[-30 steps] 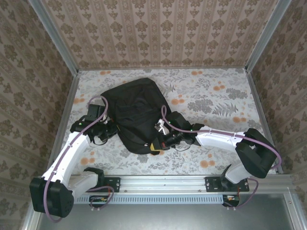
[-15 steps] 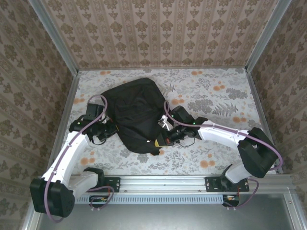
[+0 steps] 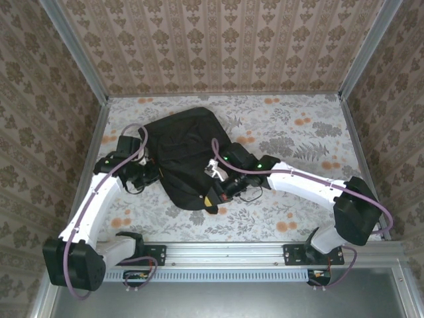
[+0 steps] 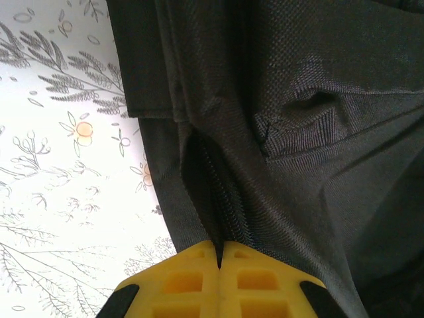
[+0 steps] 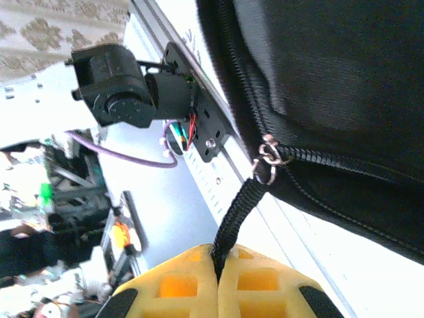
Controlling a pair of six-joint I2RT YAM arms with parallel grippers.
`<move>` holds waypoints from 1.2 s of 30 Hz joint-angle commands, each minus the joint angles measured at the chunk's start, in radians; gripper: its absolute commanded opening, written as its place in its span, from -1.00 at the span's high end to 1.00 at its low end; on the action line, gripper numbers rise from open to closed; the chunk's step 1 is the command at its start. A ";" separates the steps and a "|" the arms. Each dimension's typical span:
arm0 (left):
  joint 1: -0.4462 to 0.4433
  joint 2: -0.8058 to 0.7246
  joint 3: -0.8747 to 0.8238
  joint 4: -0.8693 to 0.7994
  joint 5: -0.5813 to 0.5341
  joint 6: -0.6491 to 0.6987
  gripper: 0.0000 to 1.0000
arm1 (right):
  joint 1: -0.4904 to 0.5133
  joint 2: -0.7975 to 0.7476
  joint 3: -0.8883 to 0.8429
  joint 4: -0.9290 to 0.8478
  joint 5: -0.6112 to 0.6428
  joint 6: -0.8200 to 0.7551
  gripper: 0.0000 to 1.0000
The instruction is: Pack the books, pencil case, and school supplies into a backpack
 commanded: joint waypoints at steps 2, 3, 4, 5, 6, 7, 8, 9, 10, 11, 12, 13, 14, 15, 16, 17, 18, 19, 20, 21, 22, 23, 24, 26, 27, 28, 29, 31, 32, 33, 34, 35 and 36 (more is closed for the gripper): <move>-0.014 0.066 0.075 0.032 -0.059 0.039 1.00 | 0.055 0.058 0.135 -0.154 0.062 -0.097 1.00; -0.030 0.097 0.098 0.045 -0.058 0.036 1.00 | 0.065 0.082 0.167 -0.148 0.066 -0.096 1.00; -0.055 0.133 0.127 0.058 -0.061 0.042 1.00 | 0.074 0.110 0.203 -0.144 0.067 -0.094 1.00; -0.081 0.168 0.160 0.059 -0.071 0.049 1.00 | 0.083 0.137 0.237 -0.146 0.065 -0.094 1.00; -0.109 0.211 0.206 0.051 -0.089 0.053 1.00 | 0.094 0.168 0.277 -0.150 0.064 -0.097 1.00; -0.132 0.258 0.253 0.046 -0.093 0.059 1.00 | 0.102 0.195 0.311 -0.149 0.066 -0.096 1.00; -0.148 0.294 0.288 0.051 -0.093 0.066 1.00 | 0.106 0.219 0.334 -0.140 0.068 -0.090 1.00; -0.161 0.333 0.328 0.052 -0.090 0.074 1.00 | 0.109 0.244 0.355 -0.124 0.068 -0.080 1.00; -0.165 0.369 0.366 0.051 -0.081 0.079 1.00 | 0.109 0.263 0.374 -0.104 0.073 -0.066 1.00; -0.165 0.396 0.396 0.051 -0.071 0.083 1.00 | 0.108 0.275 0.380 -0.086 0.090 -0.055 1.00; -0.161 0.420 0.427 0.050 -0.069 0.085 0.99 | 0.108 0.279 0.378 -0.039 0.106 -0.039 1.00; -0.153 0.438 0.448 0.049 -0.070 0.084 0.86 | 0.107 0.284 0.372 0.004 0.118 -0.023 1.00; -0.143 0.448 0.460 0.043 -0.070 0.081 0.76 | 0.106 0.285 0.368 0.031 0.131 -0.010 1.00; -0.130 0.449 0.467 0.033 -0.070 0.076 0.69 | 0.105 0.286 0.359 0.066 0.146 0.003 1.00; -0.113 0.442 0.462 0.024 -0.072 0.068 0.65 | 0.100 0.286 0.347 0.099 0.157 0.019 1.00; -0.100 0.428 0.447 0.018 -0.073 0.063 0.60 | 0.096 0.286 0.337 0.118 0.167 0.029 1.00; -0.080 0.406 0.421 0.015 -0.073 0.054 0.53 | 0.090 0.286 0.324 0.138 0.179 0.040 1.00; -0.062 0.376 0.390 0.010 -0.071 0.041 0.48 | 0.083 0.285 0.307 0.160 0.182 0.050 1.00; -0.048 0.351 0.362 0.008 -0.064 0.031 0.43 | 0.077 0.285 0.293 0.175 0.179 0.060 1.00; -0.036 0.320 0.330 0.005 -0.053 0.022 0.39 | 0.071 0.284 0.277 0.194 0.175 0.069 1.00; -0.031 0.290 0.298 0.003 -0.043 0.012 0.37 | 0.065 0.286 0.263 0.209 0.171 0.078 1.00; -0.032 0.263 0.273 0.005 -0.029 0.002 0.35 | 0.063 0.289 0.253 0.220 0.170 0.083 1.00; -0.036 0.236 0.241 0.008 -0.009 -0.012 0.32 | 0.059 0.291 0.246 0.229 0.167 0.089 1.00; -0.049 0.195 0.192 0.005 0.024 -0.044 0.27 | 0.053 0.299 0.237 0.247 0.150 0.099 1.00; -0.058 0.176 0.173 0.001 0.033 -0.061 0.26 | 0.051 0.304 0.237 0.249 0.142 0.103 1.00; -0.066 0.159 0.155 -0.001 0.038 -0.077 0.25 | 0.052 0.308 0.237 0.250 0.138 0.103 1.00; -0.073 0.144 0.142 0.000 0.045 -0.092 0.23 | 0.051 0.313 0.236 0.250 0.133 0.103 1.00; -0.090 0.127 0.139 -0.012 0.034 -0.103 0.23 | 0.052 0.319 0.235 0.251 0.127 0.102 1.00; -0.102 0.125 0.146 -0.031 0.013 -0.107 0.23 | 0.050 0.320 0.233 0.250 0.125 0.104 1.00; -0.112 0.127 0.153 -0.047 -0.004 -0.107 0.23 | 0.049 0.321 0.232 0.250 0.123 0.104 1.00; -0.127 0.129 0.157 -0.066 -0.021 -0.106 0.23 | 0.050 0.319 0.229 0.250 0.125 0.106 1.00; -0.136 0.132 0.161 -0.077 -0.030 -0.107 0.24 | 0.049 0.317 0.228 0.249 0.123 0.106 1.00; -0.148 0.134 0.159 -0.082 -0.037 -0.107 0.25 | 0.049 0.315 0.227 0.246 0.123 0.105 1.00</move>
